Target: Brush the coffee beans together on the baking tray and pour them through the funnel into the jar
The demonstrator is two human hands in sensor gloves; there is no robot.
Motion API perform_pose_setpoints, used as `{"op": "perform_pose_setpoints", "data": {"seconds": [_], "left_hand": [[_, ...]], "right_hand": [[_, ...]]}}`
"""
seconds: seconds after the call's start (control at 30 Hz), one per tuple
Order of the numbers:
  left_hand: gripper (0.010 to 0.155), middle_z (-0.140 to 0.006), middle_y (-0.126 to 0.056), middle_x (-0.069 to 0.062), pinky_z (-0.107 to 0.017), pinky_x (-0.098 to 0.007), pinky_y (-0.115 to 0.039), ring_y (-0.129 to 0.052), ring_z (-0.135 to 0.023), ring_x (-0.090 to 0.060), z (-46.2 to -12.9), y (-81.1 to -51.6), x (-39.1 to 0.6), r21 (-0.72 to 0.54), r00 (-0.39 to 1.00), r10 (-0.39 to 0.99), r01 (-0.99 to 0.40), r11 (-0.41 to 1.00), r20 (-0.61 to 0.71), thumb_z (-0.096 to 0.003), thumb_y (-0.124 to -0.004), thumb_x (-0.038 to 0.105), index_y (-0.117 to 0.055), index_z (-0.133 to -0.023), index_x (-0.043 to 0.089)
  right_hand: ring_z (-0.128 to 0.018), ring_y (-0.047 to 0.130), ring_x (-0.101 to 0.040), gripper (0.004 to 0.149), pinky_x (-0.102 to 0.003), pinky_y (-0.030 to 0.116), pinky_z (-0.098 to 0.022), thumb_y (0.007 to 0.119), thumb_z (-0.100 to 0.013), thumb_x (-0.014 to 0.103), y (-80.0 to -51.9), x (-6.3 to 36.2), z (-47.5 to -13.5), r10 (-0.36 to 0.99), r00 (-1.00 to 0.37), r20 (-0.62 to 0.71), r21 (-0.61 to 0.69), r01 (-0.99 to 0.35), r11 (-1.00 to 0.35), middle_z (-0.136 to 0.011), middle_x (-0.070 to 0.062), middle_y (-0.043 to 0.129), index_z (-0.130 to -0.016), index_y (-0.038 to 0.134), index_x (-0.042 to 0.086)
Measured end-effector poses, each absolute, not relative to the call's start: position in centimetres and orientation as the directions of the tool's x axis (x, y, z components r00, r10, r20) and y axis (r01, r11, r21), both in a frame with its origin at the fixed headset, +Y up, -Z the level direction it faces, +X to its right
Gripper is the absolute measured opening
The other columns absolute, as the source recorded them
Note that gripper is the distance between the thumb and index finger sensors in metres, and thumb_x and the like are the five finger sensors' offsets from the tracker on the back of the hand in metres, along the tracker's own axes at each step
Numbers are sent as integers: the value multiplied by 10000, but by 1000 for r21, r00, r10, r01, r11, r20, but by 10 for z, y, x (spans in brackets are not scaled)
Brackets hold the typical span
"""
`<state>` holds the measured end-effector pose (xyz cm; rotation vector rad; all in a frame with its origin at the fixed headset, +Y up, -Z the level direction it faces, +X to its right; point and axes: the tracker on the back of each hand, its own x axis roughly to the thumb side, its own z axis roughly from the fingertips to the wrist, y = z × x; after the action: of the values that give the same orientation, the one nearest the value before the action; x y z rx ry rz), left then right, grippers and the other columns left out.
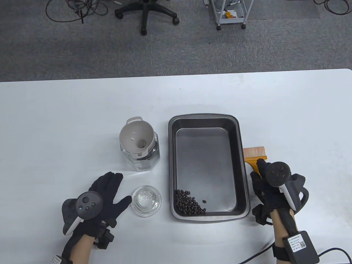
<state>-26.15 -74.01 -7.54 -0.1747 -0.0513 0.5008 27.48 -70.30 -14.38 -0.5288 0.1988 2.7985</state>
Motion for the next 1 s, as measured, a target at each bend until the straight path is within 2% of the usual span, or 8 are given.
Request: {"op": "perform_pose_setpoints", "data": {"seconds": [0.17, 0.3, 0.4, 0.53, 0.73, 0.93, 1.0], "left_hand": [[834, -1243, -478, 20, -804, -627, -479, -496, -1149, -331, -76, -740, -261, -182, 876, 482, -473, 862, 4, -440, -788, 777, -447, -1121, 435], [837, -1243, -478, 20, -805, -628, -478, -495, -1150, -333, -77, -740, -261, -183, 876, 482, -474, 861, 2, -438, -788, 777, -446, -1121, 435], [834, -1243, -478, 17, -805, -627, -479, -495, -1149, -331, -77, -740, -261, -185, 876, 482, -474, 861, 0, -441, -789, 775, -448, -1121, 434], [837, -1243, -478, 19, -804, -628, -479, -495, -1150, -332, -78, -740, -261, -188, 877, 480, -471, 862, 0, -439, -788, 778, -446, -1121, 435], [838, -1243, -476, 19, -805, -627, -479, -495, -1149, -331, -78, -740, -261, -189, 879, 477, -469, 863, -3, -441, -787, 777, -445, -1123, 432], [836, -1243, -479, 17, -803, -627, -482, -497, -1148, -332, -78, -740, -261, -185, 882, 471, -463, 867, -3, -440, -787, 777, -446, -1121, 433], [835, -1242, -481, 16, -803, -627, -483, -501, -1147, -333, -78, -740, -261, -186, 884, 468, -460, 868, -3, -440, -786, 777, -447, -1121, 432]], "right_hand": [[-823, 924, -293, 644, -469, 853, -573, 798, -441, 585, -695, 270, -141, 311, -892, -330, 37, -341, -939, -1048, -23, 790, -1008, 644, 323], [-816, 933, -293, 794, -462, 864, -563, 803, -396, 683, -697, 265, -140, 350, -886, -304, 53, -383, -922, -1075, -44, 744, -1043, 563, 290], [-787, 961, -244, 875, -419, 890, -539, 814, -376, 719, -704, 264, -143, 365, -884, -290, 118, -412, -904, -1082, -43, 728, -1058, 504, 268], [-700, 1017, -161, 902, -360, 925, -480, 867, -374, 695, -714, 262, -146, 437, -842, -315, 196, -508, -838, -1058, -29, 757, -1056, 482, 248], [-595, 1075, -89, 816, -307, 961, -407, 943, -407, 584, -726, 260, -148, 459, -817, -347, 234, -550, -802, -977, -9, 866, -1022, 528, 244], [-526, 1090, -56, 622, -266, 975, -355, 962, -463, 471, -733, 255, -149, 421, -837, -350, 265, -519, -812, -906, 24, 938, -963, 609, 355], [-513, 1091, -51, 567, -257, 978, -346, 956, -486, 439, -735, 254, -149, 422, -834, -354, 277, -525, -805, -890, 25, 947, -947, 637, 357]]}}
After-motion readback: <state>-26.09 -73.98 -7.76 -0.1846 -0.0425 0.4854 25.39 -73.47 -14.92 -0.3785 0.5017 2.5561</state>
